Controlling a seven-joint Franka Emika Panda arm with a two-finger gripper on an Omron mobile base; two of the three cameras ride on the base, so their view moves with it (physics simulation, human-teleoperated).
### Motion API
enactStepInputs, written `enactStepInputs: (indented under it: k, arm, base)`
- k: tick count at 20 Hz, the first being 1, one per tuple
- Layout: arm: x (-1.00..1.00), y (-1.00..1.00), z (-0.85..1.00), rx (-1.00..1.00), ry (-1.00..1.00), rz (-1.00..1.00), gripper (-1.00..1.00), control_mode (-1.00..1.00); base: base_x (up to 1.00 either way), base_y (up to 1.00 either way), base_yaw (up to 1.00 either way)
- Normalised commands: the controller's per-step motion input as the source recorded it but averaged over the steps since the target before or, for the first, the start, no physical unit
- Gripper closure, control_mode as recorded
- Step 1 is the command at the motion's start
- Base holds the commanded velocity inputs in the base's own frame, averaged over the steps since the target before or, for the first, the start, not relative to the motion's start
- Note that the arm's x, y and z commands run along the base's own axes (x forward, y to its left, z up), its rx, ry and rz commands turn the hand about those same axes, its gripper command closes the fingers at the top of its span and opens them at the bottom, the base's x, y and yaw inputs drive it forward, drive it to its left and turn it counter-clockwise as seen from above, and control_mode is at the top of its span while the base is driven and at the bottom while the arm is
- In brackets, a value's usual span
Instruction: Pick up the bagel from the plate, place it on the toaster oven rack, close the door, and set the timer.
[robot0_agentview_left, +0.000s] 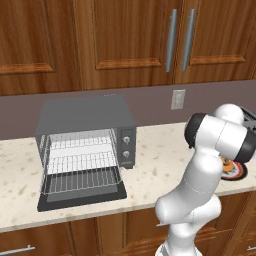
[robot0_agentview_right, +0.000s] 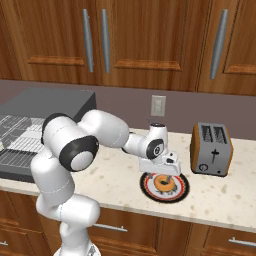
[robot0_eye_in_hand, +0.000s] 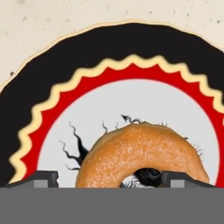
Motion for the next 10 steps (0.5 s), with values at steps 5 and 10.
enactStepInputs:
  k: [5, 10]
  arm:
    - [-0.06, 0.04, -0.19, 0.00, 0.01, 0.00, 1.00, -1.00]
    - [-0.33, 0.09, -0.24, 0.00, 0.00, 0.00, 1.00, -1.00]
  base:
    - [0.00, 0.00, 0.00]
    - [0.00, 0.00, 0.00]
